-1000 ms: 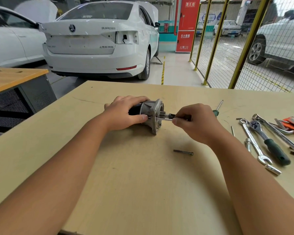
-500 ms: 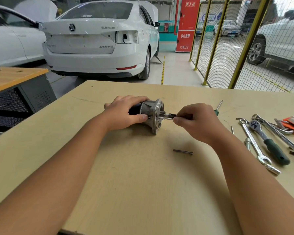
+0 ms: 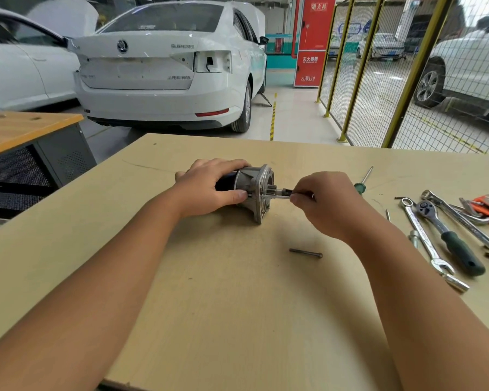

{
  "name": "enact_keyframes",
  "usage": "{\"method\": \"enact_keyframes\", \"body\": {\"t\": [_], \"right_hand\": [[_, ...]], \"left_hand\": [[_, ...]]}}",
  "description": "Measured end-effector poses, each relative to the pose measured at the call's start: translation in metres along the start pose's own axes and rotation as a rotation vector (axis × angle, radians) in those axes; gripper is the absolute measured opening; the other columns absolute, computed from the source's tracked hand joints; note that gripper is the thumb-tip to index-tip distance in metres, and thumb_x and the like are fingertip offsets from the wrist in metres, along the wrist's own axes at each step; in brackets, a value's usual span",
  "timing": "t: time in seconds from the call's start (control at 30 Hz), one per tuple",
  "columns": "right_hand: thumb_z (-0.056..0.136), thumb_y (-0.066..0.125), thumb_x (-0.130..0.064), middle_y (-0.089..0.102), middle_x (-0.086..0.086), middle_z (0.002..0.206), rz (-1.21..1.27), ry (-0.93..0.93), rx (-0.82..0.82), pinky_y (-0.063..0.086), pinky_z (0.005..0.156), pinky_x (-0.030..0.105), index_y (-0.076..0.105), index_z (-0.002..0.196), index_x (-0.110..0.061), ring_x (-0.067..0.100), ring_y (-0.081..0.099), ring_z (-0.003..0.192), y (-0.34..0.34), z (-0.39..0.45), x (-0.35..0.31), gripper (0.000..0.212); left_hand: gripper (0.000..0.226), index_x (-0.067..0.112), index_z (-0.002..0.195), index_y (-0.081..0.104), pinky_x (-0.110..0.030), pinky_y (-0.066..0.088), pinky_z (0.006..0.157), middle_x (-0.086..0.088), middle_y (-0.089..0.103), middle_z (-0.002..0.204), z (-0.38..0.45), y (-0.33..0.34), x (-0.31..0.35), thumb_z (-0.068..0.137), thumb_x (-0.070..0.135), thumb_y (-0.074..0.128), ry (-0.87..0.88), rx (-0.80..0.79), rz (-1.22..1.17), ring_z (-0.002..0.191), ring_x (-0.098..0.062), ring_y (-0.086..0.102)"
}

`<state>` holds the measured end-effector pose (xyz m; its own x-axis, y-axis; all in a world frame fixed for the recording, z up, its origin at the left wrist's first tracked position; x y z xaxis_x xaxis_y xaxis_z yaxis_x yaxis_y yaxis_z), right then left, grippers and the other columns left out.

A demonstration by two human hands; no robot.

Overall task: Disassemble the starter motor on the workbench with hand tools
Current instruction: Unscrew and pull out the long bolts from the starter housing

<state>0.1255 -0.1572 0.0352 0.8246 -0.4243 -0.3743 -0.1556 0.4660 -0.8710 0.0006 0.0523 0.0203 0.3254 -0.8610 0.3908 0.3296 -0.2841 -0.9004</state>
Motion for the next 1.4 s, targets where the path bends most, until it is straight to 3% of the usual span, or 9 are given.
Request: {"method": "enact_keyframes", "body": {"t": [0.23, 0.37, 0.5, 0.63, 0.83, 0.97, 1.13, 1.23, 1.4], "right_hand": [[0.092, 0.07, -0.033, 0.064, -0.011, 0.088, -0.097, 0.072, 0.038, 0.048, 0.085, 0.044, 0.067, 0.084, -0.034, 0.02, 0.056, 0.092, -0.0032, -0.0047, -0.0063, 0.009], [0.089, 0.073, -0.025, 0.063, -0.007, 0.088, -0.025, 0.049, 0.019, 0.049, 0.077, 0.036, 0.065, 0.085, -0.027, 0.02, 0.057, 0.087, 0.0005, -0.0033, -0.0065, 0.009], [0.095, 0.067, -0.024, 0.059, -0.006, 0.077, 0.108, 0.002, -0.005, 0.034, 0.058, 0.022, 0.066, 0.086, -0.022, 0.009, 0.049, 0.073, 0.0023, -0.0027, -0.0046, 0.009], [0.101, 0.057, -0.024, 0.051, -0.004, 0.074, 0.01, 0.01, -0.048, 0.028, 0.064, 0.033, 0.07, 0.09, -0.012, 0.022, 0.046, 0.08, 0.0058, 0.0006, -0.0012, 0.021], [0.09, 0.071, -0.035, 0.058, -0.01, 0.088, -0.12, 0.035, 0.046, 0.047, 0.082, 0.042, 0.069, 0.085, -0.029, 0.021, 0.055, 0.089, 0.001, -0.0038, -0.0082, 0.009], [0.087, 0.076, -0.027, 0.058, -0.009, 0.086, 0.017, 0.017, 0.055, 0.05, 0.073, 0.037, 0.061, 0.081, -0.028, 0.021, 0.057, 0.083, 0.0028, -0.0036, -0.0098, 0.016], [0.095, 0.065, -0.033, 0.054, -0.008, 0.075, 0.084, 0.018, 0.0, 0.03, 0.057, 0.022, 0.067, 0.085, -0.021, 0.006, 0.047, 0.072, 0.0057, -0.0026, -0.0058, 0.016], [0.099, 0.059, -0.03, 0.052, 0.002, 0.079, 0.049, 0.006, -0.016, 0.025, 0.058, 0.027, 0.07, 0.085, -0.008, 0.01, 0.042, 0.073, 0.0046, -0.0002, -0.0036, 0.028], [0.093, 0.069, -0.031, 0.058, -0.004, 0.093, -0.009, 0.033, 0.095, 0.045, 0.074, 0.037, 0.074, 0.085, -0.017, 0.023, 0.055, 0.088, 0.0008, -0.0021, -0.0085, 0.017]], "left_hand": [[0.06, 0.073, 0.134, 0.029, -0.05, 0.027, 0.101, 0.029, 0.046, 0.147, 0.0003, -0.0002, 0.0, 0.078, 0.076, 0.052, 0.001, -0.001, 0.002, 0.139, -0.016, 0.031], [0.06, 0.073, 0.134, 0.031, -0.051, 0.028, 0.103, 0.031, 0.047, 0.145, -0.0002, -0.0002, -0.0003, 0.077, 0.077, 0.051, 0.001, 0.003, -0.001, 0.139, -0.016, 0.031], [0.059, 0.075, 0.131, 0.03, -0.053, 0.029, 0.105, 0.031, 0.048, 0.143, -0.0008, -0.0003, 0.0004, 0.076, 0.077, 0.051, 0.006, 0.004, -0.001, 0.139, -0.016, 0.032], [0.059, 0.075, 0.132, 0.029, -0.052, 0.028, 0.104, 0.031, 0.047, 0.143, -0.0012, -0.0003, 0.0013, 0.077, 0.077, 0.051, 0.006, -0.002, 0.0, 0.139, -0.016, 0.032], [0.06, 0.074, 0.132, 0.028, -0.054, 0.028, 0.107, 0.03, 0.046, 0.146, -0.0016, -0.0008, 0.0013, 0.076, 0.078, 0.05, 0.008, -0.004, -0.002, 0.14, -0.016, 0.031], [0.062, 0.072, 0.134, 0.029, -0.054, 0.028, 0.107, 0.031, 0.046, 0.147, -0.0014, -0.0009, 0.0009, 0.076, 0.078, 0.051, 0.006, -0.002, 0.001, 0.141, -0.017, 0.031], [0.062, 0.072, 0.135, 0.03, -0.054, 0.029, 0.107, 0.03, 0.046, 0.146, -0.0013, -0.0006, 0.0008, 0.077, 0.077, 0.051, 0.004, 0.003, -0.001, 0.14, -0.016, 0.031], [0.063, 0.071, 0.136, 0.031, -0.054, 0.029, 0.107, 0.03, 0.047, 0.145, -0.0012, -0.0004, 0.0006, 0.077, 0.077, 0.052, 0.002, 0.0, -0.002, 0.14, -0.016, 0.031], [0.062, 0.073, 0.133, 0.029, -0.054, 0.028, 0.106, 0.031, 0.045, 0.146, -0.0011, -0.0001, 0.0011, 0.075, 0.079, 0.049, 0.0, -0.007, 0.0, 0.14, -0.015, 0.03]]}}
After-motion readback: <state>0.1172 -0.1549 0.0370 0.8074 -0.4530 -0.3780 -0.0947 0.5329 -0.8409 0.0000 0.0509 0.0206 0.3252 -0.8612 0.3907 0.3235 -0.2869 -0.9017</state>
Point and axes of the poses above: each hand's wrist, its own z-axis towards the middle knuckle, its own y-axis out of the palm, x = y × z, the point moved 4 cm from there along z, towards the middle knuckle
